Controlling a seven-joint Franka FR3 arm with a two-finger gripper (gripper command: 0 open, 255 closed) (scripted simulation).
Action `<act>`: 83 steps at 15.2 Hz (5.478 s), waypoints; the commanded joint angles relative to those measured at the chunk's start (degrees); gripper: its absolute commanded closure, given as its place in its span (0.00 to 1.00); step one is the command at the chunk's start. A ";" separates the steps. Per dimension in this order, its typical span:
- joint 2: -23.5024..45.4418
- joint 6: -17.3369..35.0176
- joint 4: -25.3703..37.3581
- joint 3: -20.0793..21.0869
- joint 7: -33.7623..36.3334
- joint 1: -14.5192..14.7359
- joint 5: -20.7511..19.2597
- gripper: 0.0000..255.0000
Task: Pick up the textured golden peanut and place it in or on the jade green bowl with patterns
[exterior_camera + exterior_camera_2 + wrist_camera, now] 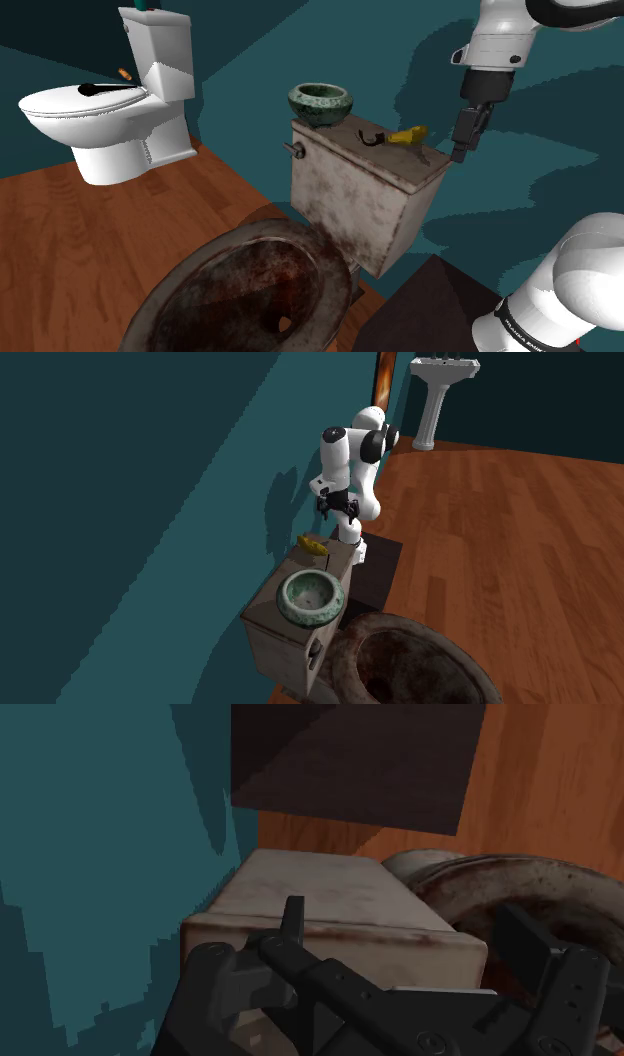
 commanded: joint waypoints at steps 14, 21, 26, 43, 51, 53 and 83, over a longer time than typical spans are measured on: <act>12.19 21.27 2.99 -2.07 -45.56 13.04 -24.94 0.00; 12.63 26.32 -1.41 -3.36 -45.24 12.47 -26.04 0.00; 12.64 26.32 -1.41 -3.37 -45.24 12.47 -26.04 0.00; 12.66 22.74 2.37 -3.16 -46.42 12.54 -25.56 1.00; 13.33 17.13 8.92 -2.81 -48.23 12.56 -24.97 1.00; 13.62 15.75 10.66 -2.72 -48.67 12.54 -24.85 1.00; 45.59 1.89 55.54 1.61 -48.38 13.25 -25.18 1.00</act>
